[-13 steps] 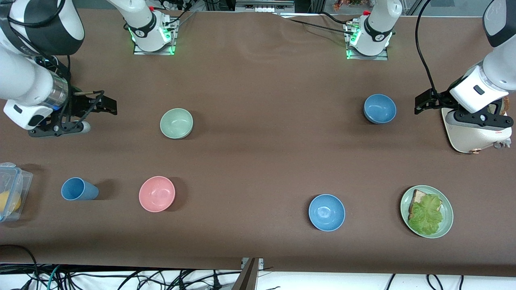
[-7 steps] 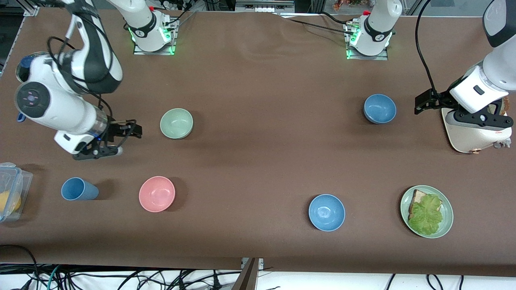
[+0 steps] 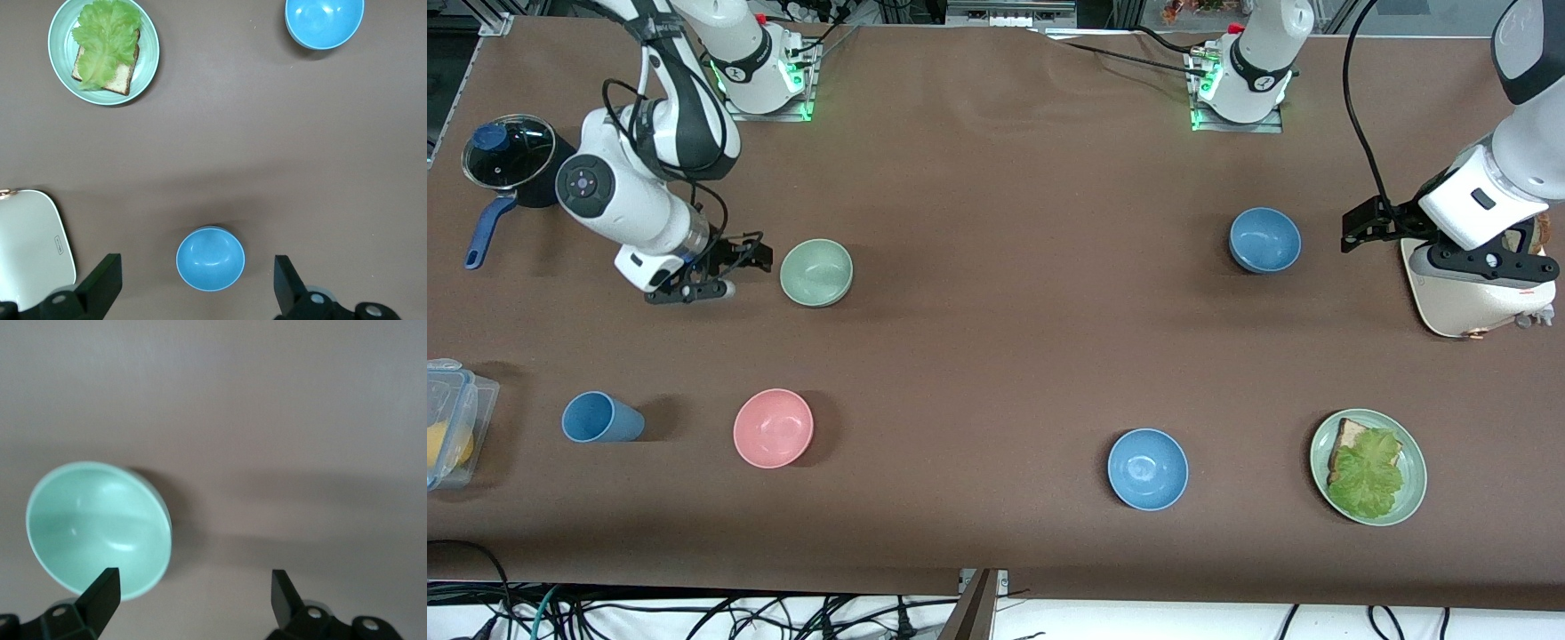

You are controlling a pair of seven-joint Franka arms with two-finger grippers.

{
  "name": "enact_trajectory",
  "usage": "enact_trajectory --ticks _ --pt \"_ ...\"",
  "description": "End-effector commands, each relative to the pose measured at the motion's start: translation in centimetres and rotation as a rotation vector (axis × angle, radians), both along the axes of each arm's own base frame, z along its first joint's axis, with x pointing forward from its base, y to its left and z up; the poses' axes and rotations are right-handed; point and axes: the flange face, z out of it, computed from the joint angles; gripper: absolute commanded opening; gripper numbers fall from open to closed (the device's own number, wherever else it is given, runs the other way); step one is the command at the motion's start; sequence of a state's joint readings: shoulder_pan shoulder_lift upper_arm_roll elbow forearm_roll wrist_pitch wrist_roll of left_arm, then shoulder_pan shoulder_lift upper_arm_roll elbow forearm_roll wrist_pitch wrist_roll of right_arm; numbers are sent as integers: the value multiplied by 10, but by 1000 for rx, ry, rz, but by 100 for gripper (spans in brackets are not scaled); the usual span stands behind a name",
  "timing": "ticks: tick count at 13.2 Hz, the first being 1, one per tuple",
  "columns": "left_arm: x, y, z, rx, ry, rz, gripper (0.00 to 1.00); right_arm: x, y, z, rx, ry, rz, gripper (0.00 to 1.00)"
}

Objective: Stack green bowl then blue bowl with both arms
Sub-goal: 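Move the right gripper over the pale green bowl and lower it, then close the right gripper on the green bowl's rim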

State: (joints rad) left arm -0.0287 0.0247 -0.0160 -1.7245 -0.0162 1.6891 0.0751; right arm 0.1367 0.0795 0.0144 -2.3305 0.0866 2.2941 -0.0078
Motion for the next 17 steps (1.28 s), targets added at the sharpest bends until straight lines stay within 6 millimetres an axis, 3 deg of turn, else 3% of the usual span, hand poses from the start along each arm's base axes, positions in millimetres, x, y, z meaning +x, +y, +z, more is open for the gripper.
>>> enact_trajectory --ticks 1,6,12,14,17 --pt "1 1 3 -14 4 -19 100 -31 2 -5 17 -19 -26 99" --pt "2 1 2 -14 6 -18 100 -37 49 -48 19 -78 -81 99" --pt "2 1 2 -14 6 -18 100 -36 57 -76 26 -92 -86 96" --pt "2 1 3 -14 3 -19 100 -36 56 -80 27 -94 -87 75" --pt "2 3 2 -14 6 -16 100 -37 56 -83 26 -89 -88 29"
